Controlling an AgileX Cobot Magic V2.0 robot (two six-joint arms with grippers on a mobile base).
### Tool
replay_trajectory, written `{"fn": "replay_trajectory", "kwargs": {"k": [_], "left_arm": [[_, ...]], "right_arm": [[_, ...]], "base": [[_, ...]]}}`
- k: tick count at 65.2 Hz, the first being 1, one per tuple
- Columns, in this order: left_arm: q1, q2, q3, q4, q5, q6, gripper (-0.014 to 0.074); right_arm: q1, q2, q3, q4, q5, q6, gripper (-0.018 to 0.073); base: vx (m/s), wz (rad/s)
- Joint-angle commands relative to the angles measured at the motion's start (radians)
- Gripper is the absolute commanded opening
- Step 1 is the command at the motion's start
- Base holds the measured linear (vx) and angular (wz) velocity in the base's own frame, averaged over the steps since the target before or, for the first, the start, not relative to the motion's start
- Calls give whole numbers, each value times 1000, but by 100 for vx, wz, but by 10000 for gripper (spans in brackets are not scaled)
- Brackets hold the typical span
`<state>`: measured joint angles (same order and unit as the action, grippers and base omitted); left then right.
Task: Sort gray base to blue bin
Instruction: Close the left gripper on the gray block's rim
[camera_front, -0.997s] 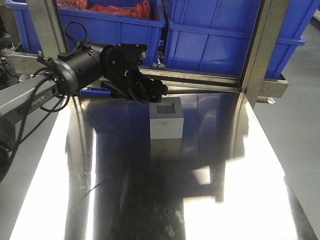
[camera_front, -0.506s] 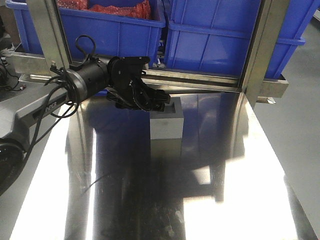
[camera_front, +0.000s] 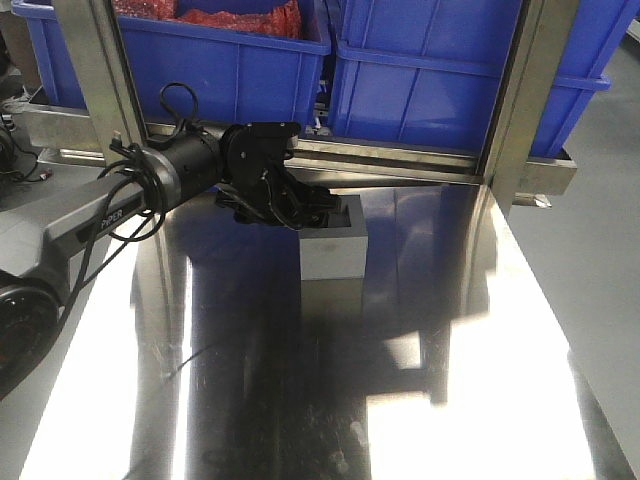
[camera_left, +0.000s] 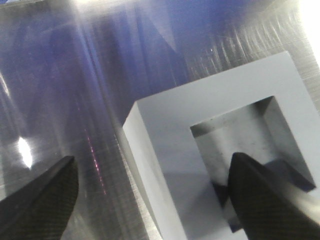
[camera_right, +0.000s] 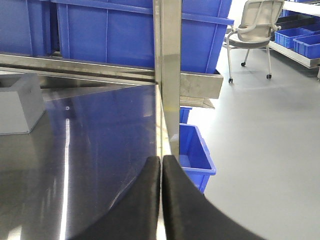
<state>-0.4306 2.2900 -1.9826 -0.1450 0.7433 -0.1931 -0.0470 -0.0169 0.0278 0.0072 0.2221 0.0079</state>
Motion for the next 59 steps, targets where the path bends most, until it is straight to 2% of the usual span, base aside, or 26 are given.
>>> {"fn": "replay_trajectory", "kwargs": {"k": [1, 13, 22, 34, 46, 59], "left_arm": [[-5, -60, -34, 26, -22, -7, 556], [-5, -60, -34, 61, 9, -7, 393], [-5, -60, -34, 58, 11, -7, 242], [-5, -60, -34, 57, 12, -7, 92], [-5, -66, -34, 56, 41, -6, 34], [-6, -130, -34, 56, -31, -6, 37]], "right_arm": [[0, 1, 1, -7, -75, -8, -5], [0, 1, 1, -7, -75, -8, -5], [0, 1, 1, -7, -75, -8, -5], [0, 1, 1, -7, -75, -8, -5], [0, 1, 1, -7, -75, -8, -5], [0, 1, 1, -7, -75, -8, -5]], "base": [[0, 0], [0, 0], [0, 0], [0, 0], [0, 0], [0, 0]]}}
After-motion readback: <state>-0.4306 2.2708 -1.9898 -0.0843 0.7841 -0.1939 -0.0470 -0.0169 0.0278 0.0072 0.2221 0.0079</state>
